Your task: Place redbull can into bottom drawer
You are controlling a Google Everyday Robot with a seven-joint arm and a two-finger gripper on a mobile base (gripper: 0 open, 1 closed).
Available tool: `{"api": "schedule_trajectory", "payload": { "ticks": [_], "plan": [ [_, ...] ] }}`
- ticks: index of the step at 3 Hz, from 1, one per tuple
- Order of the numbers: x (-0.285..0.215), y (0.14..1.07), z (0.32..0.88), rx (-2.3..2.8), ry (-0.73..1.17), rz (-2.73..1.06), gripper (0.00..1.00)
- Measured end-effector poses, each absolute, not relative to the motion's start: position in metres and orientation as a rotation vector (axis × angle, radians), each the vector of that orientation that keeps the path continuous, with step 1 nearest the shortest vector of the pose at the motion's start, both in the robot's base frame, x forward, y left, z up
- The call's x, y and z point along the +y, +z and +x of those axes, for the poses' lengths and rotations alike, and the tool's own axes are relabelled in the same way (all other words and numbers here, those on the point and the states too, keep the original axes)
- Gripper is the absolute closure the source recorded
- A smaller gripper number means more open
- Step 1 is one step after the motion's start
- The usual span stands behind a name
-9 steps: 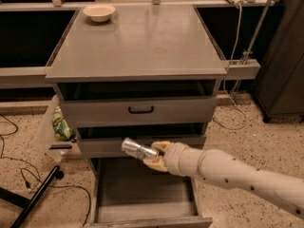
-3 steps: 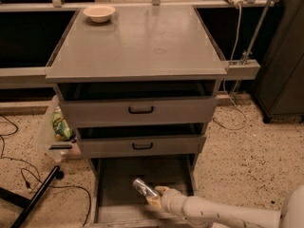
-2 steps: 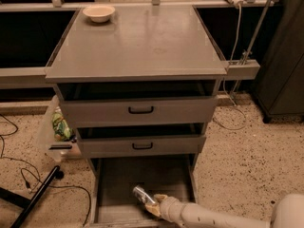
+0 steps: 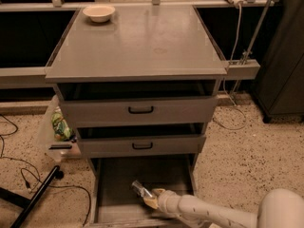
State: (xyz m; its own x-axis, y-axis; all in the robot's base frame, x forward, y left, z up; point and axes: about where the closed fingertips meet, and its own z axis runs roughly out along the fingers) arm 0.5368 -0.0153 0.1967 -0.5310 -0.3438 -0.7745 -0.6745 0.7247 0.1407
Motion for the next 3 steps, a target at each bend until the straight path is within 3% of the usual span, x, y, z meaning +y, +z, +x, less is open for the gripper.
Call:
{"api": "schedule_trajectory", "payload": {
  "ticks": [3],
  "plan": [
    [0.020,0.119,0.581,2.273,0.659,-0.801,1.00]
  ]
}}
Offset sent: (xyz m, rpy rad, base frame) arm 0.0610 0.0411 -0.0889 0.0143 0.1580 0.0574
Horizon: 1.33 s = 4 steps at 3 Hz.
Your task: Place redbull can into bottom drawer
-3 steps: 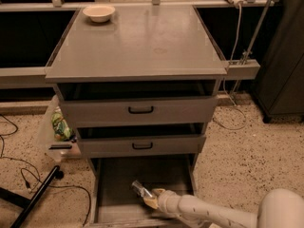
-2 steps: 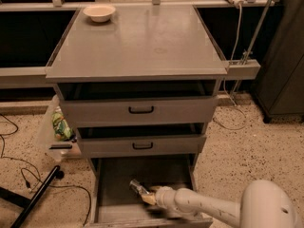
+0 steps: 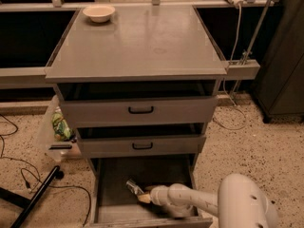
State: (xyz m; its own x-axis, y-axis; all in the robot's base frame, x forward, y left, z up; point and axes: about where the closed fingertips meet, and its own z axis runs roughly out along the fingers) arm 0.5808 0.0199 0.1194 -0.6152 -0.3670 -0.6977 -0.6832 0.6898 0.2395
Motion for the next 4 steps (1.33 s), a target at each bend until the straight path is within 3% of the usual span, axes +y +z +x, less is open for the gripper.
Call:
{"api": "schedule_trajectory", "payload": {
  "ticks": [1,4],
  "plan": [
    [0.0206,0.1210,0.5819,2.272,0.658,-0.803,0.81],
    [0.0206,0.1209,0.5818,2.272,0.658,-0.803,0.11]
  ]
}}
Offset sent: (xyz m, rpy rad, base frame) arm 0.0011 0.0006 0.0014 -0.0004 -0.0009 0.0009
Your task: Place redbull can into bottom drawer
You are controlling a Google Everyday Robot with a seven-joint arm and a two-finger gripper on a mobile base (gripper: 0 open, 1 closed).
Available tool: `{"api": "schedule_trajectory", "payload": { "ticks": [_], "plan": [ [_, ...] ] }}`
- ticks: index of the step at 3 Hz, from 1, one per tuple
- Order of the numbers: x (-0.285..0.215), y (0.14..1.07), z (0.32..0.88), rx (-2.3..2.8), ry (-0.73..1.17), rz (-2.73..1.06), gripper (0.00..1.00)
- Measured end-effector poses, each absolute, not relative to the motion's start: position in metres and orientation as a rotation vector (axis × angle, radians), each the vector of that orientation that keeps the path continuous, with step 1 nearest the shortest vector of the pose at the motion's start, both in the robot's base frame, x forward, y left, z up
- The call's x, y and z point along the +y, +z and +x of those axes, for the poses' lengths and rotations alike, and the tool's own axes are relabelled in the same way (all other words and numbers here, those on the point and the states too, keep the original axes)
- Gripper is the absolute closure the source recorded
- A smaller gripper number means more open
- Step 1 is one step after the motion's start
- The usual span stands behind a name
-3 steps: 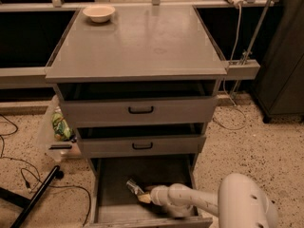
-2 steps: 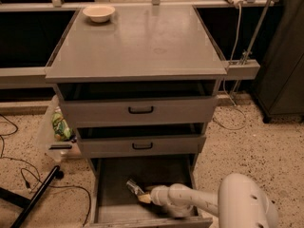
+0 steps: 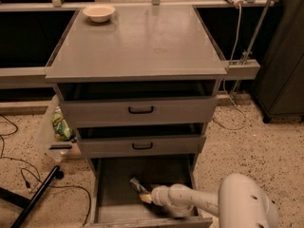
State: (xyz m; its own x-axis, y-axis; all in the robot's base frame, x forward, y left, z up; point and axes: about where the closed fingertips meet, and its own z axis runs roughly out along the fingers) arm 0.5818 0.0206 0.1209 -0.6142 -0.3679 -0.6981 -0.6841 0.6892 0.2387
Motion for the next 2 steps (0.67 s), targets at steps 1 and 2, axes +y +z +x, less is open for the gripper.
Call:
{"api": "schedule_trajectory", "payload": {
  "ticks": [1,2],
  "plan": [
    [0.0207,0.1209,0.5818,2.272,0.659,-0.803,0.00],
    [0.0207,0.1209,0.5818,2.272,0.659,-0.803,0.00]
  ]
}}
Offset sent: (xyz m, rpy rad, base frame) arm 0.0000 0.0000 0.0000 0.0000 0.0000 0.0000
